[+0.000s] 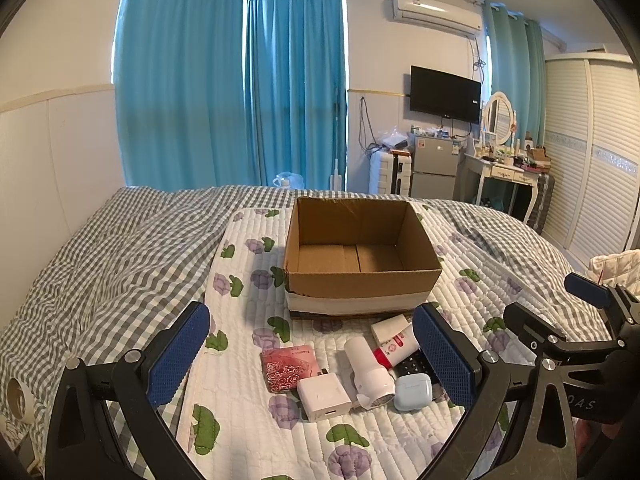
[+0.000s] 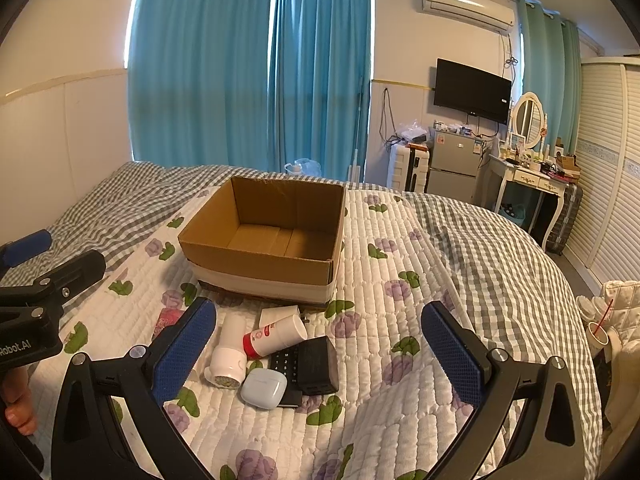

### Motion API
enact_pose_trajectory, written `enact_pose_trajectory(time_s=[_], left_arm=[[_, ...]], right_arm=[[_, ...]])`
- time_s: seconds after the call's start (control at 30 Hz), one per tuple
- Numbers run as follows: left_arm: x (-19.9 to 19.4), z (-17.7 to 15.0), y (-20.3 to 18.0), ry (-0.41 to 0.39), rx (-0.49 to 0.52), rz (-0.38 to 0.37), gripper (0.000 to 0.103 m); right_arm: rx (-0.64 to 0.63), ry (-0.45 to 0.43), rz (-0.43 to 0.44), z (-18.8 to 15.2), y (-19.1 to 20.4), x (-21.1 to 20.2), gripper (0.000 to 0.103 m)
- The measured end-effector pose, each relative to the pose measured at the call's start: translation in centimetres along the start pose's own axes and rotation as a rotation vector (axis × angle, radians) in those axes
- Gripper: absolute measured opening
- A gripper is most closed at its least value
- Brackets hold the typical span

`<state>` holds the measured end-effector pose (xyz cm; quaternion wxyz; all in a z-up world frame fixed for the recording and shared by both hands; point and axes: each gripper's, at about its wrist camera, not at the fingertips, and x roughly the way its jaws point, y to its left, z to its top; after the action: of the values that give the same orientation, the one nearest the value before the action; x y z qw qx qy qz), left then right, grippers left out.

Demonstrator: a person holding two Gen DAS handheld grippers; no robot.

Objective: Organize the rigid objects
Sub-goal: 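Move both tools toward the items in front of the cardboard box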

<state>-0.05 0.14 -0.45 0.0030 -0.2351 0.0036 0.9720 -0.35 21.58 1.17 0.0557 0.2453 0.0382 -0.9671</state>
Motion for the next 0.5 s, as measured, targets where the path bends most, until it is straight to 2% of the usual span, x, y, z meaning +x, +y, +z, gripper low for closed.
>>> enact_pose_trajectory(time_s=[0.5], left_arm=[[-1.7,1.0,-0.4,-0.017,0.001,0.008,0.103]], right_arm=[[-0.008,-0.005,0.000,0.8,0.4,-1.2,0.103]])
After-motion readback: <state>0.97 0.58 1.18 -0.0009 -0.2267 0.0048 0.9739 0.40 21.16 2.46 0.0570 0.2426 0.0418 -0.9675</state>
